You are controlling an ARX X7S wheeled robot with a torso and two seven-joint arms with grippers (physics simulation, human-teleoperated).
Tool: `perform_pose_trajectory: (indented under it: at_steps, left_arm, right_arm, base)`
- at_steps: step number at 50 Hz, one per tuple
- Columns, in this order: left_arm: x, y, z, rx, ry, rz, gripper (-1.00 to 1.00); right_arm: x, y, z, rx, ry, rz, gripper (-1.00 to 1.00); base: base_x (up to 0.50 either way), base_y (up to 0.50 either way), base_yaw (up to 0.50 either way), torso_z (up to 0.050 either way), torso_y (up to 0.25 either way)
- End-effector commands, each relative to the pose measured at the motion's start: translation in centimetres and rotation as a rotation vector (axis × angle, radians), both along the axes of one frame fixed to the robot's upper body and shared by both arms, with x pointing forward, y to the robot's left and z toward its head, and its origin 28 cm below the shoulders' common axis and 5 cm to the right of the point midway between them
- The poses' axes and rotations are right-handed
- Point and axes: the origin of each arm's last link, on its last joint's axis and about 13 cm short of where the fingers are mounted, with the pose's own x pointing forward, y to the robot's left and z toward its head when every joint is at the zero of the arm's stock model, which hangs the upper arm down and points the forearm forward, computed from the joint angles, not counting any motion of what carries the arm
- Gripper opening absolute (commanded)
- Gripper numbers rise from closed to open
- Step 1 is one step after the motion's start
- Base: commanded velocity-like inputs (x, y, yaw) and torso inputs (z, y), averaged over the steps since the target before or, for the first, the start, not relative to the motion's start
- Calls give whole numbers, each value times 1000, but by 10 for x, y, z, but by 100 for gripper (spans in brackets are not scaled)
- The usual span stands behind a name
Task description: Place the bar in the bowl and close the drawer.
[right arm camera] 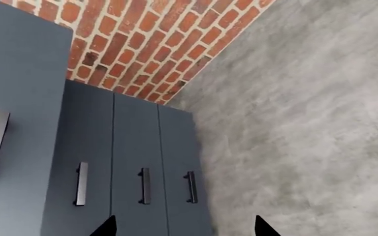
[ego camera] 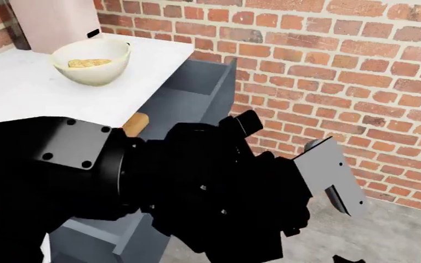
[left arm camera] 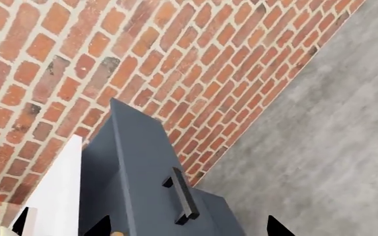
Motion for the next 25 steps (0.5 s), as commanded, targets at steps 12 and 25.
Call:
perform_pose_trajectory:
  at_steps: [12, 25]
  left_arm:
    - [16, 1, -54, 99, -12, 44, 100]
    - [18, 7, -87, 186, -50, 49, 100]
  right_arm:
    - [4, -2, 3, 8, 0, -1, 100]
    - [-13, -3, -5, 12, 1, -2, 100]
  base:
    - [0, 0, 0, 0, 0]
    - [0, 0, 0, 0, 0]
